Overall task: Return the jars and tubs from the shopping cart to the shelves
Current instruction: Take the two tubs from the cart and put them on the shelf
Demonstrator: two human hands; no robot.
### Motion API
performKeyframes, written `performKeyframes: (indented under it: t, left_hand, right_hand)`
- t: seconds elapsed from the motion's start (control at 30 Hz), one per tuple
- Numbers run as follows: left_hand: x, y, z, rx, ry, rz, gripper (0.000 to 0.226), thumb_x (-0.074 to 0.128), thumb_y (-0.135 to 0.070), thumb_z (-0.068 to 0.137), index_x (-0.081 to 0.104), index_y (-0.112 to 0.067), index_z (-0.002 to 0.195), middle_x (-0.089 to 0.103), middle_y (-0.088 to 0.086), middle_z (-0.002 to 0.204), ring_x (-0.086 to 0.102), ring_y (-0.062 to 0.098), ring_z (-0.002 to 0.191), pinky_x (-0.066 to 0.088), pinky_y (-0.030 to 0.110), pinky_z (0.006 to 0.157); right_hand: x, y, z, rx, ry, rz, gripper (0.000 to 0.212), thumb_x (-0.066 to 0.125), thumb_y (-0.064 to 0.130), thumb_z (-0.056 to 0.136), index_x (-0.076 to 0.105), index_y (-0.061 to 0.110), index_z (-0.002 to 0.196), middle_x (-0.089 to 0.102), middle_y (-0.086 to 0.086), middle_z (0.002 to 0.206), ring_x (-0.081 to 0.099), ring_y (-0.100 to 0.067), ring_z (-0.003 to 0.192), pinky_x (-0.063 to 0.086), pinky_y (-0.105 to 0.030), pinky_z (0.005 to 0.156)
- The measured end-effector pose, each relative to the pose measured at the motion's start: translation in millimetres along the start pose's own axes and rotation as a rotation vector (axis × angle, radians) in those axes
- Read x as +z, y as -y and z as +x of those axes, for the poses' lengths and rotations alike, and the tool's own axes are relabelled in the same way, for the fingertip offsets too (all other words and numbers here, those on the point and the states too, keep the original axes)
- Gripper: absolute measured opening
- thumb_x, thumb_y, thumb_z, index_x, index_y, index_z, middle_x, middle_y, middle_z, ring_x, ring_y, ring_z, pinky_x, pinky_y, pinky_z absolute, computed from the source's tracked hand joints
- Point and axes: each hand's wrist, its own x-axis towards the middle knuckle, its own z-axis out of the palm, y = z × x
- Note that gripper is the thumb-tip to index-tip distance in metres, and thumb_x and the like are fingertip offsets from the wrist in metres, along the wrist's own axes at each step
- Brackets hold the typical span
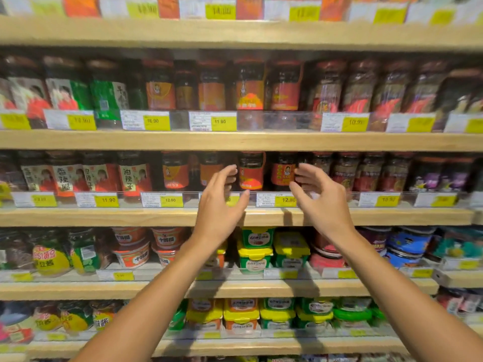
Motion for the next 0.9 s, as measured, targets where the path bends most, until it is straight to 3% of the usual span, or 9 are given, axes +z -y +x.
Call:
performKeyframes:
  t: [0.1, 0.2, 0.27, 0.37, 0.47, 0.53, 0.67, 0.8, 0.9]
  left_hand:
    - [6.2, -5.3, 29.9, -0.097, 0.017, 0.129, 0.070, 0.071, -0.042, 0.087, 0.042, -0.011, 0.143, 0.054, 0.003, 0.140, 0.055, 0.019, 0.124, 0.049, 0.042, 0.103]
    - [14.5, -11.2, 45.8, -0.180, 0.102, 0.267, 0.072, 0.070, -0.051, 0.085, 0.044, -0.004, 0.133, 0.058, 0.014, 0.129, 0.054, 0.030, 0.122, 0.049, 0.039, 0.093]
    - [21.0, -12.5, 52.9, -0.237, 0.142, 0.305, 0.064, 0.070, -0.056, 0.083, 0.051, -0.006, 0.118, 0.063, 0.013, 0.111, 0.059, 0.031, 0.106, 0.046, 0.036, 0.075]
    - [30.3, -6.4, 62.0, -0.273, 0.163, 0.315, 0.052, 0.070, -0.061, 0.079, 0.058, -0.011, 0.089, 0.065, 0.006, 0.089, 0.063, 0.026, 0.086, 0.042, 0.032, 0.063]
    - [33.1, -6.9, 68.9, -0.289, 0.210, 0.315, 0.043, 0.073, -0.050, 0.082, 0.054, -0.015, 0.070, 0.062, 0.003, 0.073, 0.064, 0.029, 0.080, 0.041, 0.031, 0.062]
    - [30.8, -10.9, 75.6, -0.312, 0.296, 0.293, 0.036, 0.073, -0.042, 0.086, 0.054, -0.015, 0.073, 0.059, 0.002, 0.072, 0.062, 0.027, 0.080, 0.039, 0.029, 0.064]
    - [20.8, -11.5, 85.8, -0.358, 0.389, 0.254, 0.040, 0.074, -0.041, 0.086, 0.059, -0.014, 0.112, 0.058, 0.000, 0.096, 0.055, 0.018, 0.090, 0.039, 0.026, 0.072]
    - [19.7, -5.3, 85.5, -0.362, 0.380, 0.252, 0.024, 0.072, -0.038, 0.088, 0.061, -0.017, 0.091, 0.061, 0.002, 0.082, 0.054, 0.018, 0.080, 0.039, 0.029, 0.064]
    - [22.4, -0.8, 83.7, -0.304, 0.358, 0.244, 0.022, 0.069, -0.032, 0.091, 0.067, -0.010, 0.090, 0.066, 0.007, 0.084, 0.056, 0.018, 0.073, 0.042, 0.030, 0.064]
  right_hand:
    - [0.6, 3.6, 28.9, 0.067, 0.015, -0.150, 0.062, 0.073, 0.043, 0.086, 0.056, 0.013, 0.138, 0.068, 0.003, 0.126, 0.065, -0.012, 0.114, 0.052, -0.039, 0.101]
    - [7.5, 3.1, 44.2, 0.158, 0.061, -0.335, 0.071, 0.072, 0.054, 0.082, 0.058, 0.007, 0.133, 0.069, -0.010, 0.122, 0.062, -0.029, 0.118, 0.052, -0.042, 0.096]
    - [14.5, 1.3, 51.5, 0.227, 0.101, -0.385, 0.055, 0.073, 0.054, 0.079, 0.067, 0.008, 0.107, 0.071, -0.014, 0.104, 0.062, -0.037, 0.108, 0.050, -0.040, 0.079]
    - [25.0, -3.4, 62.1, 0.299, 0.145, -0.345, 0.045, 0.075, 0.055, 0.073, 0.054, 0.015, 0.068, 0.066, -0.008, 0.074, 0.066, -0.033, 0.082, 0.044, -0.034, 0.062]
    - [34.3, -3.8, 67.8, 0.339, 0.195, -0.324, 0.053, 0.074, 0.059, 0.076, 0.062, 0.011, 0.094, 0.071, -0.013, 0.091, 0.067, -0.035, 0.090, 0.055, -0.041, 0.073]
    - [36.1, -4.4, 68.7, 0.343, 0.199, -0.318, 0.060, 0.073, 0.060, 0.077, 0.062, 0.009, 0.106, 0.072, -0.014, 0.097, 0.066, -0.036, 0.095, 0.055, -0.042, 0.077]
    - [27.8, -9.4, 69.3, 0.318, 0.224, -0.294, 0.041, 0.076, 0.054, 0.078, 0.059, 0.018, 0.071, 0.068, -0.006, 0.074, 0.064, -0.027, 0.076, 0.046, -0.034, 0.061]
    - [19.2, -8.4, 66.2, 0.284, 0.231, -0.276, 0.047, 0.078, 0.050, 0.079, 0.049, 0.022, 0.055, 0.054, 0.003, 0.054, 0.053, -0.018, 0.057, 0.035, -0.031, 0.053]
    - [22.0, -7.6, 66.1, 0.275, 0.223, -0.297, 0.045, 0.077, 0.056, 0.078, 0.060, 0.015, 0.075, 0.064, -0.002, 0.066, 0.061, -0.021, 0.067, 0.044, -0.034, 0.056]
